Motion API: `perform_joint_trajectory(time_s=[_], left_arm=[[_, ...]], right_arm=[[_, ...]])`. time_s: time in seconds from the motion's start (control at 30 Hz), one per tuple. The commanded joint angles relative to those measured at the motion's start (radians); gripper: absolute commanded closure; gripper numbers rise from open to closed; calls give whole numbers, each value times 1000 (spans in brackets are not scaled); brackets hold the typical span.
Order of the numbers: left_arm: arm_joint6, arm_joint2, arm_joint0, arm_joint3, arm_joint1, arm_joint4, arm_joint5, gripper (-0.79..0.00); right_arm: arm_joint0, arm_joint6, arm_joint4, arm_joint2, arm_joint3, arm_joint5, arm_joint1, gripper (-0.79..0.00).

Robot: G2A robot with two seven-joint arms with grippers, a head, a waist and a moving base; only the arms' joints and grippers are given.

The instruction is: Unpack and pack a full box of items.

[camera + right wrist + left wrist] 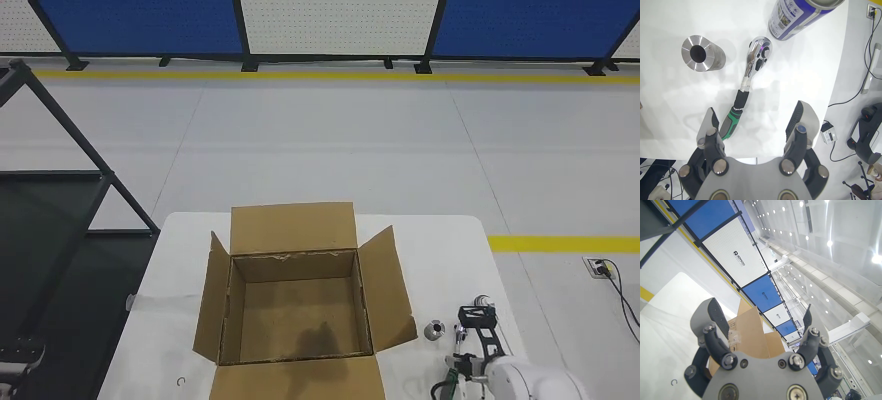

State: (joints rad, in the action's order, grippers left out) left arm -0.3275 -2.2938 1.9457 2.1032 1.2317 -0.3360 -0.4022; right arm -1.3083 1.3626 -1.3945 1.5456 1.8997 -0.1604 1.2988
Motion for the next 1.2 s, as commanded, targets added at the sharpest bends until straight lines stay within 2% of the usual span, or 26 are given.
perform_joint_trajectory(time_s=[0.0, 0.07, 0.87, 1.0, 1.03, 1.07, 1.1, 1.17], left_arm=[[0, 0, 0, 0, 0, 0, 0, -785], [0, 0, 0, 0, 0, 0, 0, -785], [0, 0, 0, 0, 0, 0, 0, -785], [0, 0, 0, 0, 0, 0, 0, -785], [0, 0, 0, 0, 0, 0, 0, -785], [0, 0, 0, 0, 0, 0, 0, -785], [0, 0, 0, 0, 0, 0, 0, -785], [0, 0, 0, 0, 0, 0, 0, -785]], right_arm=[[11, 3, 4, -4, -19, -8, 1, -468], [21, 4, 10, -8, -36, -7, 1, -385], [109, -13, 42, -56, -188, -11, 4, -308], [108, -17, 48, -54, -193, -10, 3, -191], [107, -16, 50, -53, -194, -10, 3, -148], [106, -17, 51, -51, -193, -10, 2, -62], [104, -18, 54, -49, -193, -10, 2, -22], [100, -21, 58, -41, -188, -11, 1, 0]])
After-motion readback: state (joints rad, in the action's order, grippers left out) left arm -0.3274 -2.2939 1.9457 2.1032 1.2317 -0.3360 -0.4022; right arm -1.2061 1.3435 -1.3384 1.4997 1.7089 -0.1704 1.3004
